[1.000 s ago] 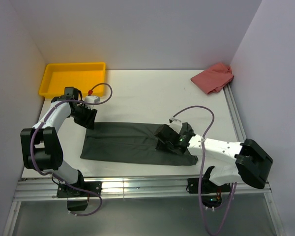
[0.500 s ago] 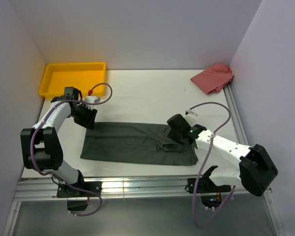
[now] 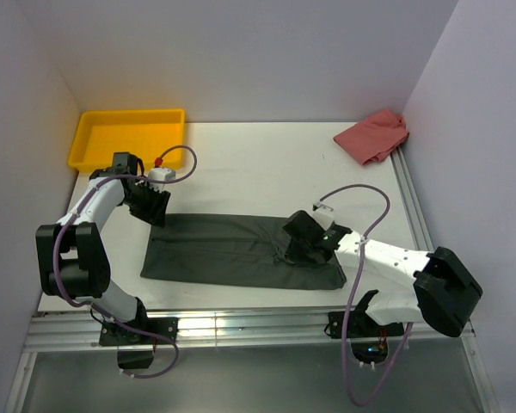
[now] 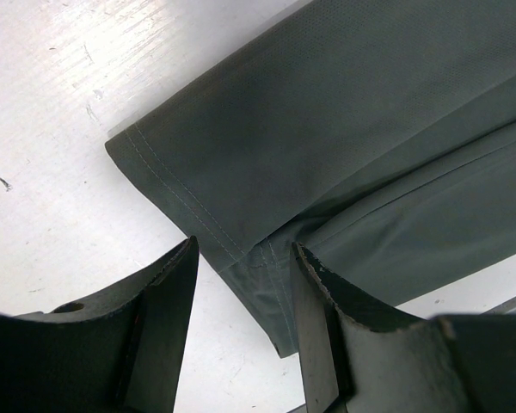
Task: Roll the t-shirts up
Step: Fold the tshirt
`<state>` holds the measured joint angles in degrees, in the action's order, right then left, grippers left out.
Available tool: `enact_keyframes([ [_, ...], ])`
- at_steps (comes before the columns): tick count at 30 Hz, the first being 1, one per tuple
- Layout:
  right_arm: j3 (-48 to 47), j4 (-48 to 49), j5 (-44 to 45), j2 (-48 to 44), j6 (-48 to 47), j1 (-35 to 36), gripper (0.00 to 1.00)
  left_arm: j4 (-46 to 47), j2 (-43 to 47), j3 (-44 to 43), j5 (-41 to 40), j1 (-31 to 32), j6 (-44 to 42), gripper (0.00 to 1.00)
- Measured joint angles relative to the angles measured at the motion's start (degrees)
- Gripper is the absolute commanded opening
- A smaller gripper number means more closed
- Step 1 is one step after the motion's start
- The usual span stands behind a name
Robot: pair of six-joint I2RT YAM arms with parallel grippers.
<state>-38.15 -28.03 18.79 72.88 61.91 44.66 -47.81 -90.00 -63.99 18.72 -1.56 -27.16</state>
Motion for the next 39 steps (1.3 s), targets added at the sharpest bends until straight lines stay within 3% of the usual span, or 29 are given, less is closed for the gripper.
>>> enact_keyframes([
  [10,3.8,0.5,-1.7,1.0,3.0,2.7,0.48,0.0,0.0,0.0,0.0,0.1,0.0,0.52],
  [19,1.2,-3.1,-0.7,0.8,3.1,2.2,0.51,0.0,0.0,0.0,0.0,0.1,0.0,0.52],
  [28,-3.1,-9.0,1.1,-9.0,-0.6,-11.0,0.53,-0.8,0.0,-0.3,1.0,0.1,-0.2,0.52],
  [33,-2.1,-9.4,0.1,-7.2,-4.7,-19.6,0.59,-1.4,0.4,-1.2,2.0,0.1,-0.7,0.52],
  [39,-1.0,-8.8,-3.0,-2.7,-8.9,-22.1,0.69,-1.8,1.2,-1.7,3.2,0.2,-1.6,0.53],
])
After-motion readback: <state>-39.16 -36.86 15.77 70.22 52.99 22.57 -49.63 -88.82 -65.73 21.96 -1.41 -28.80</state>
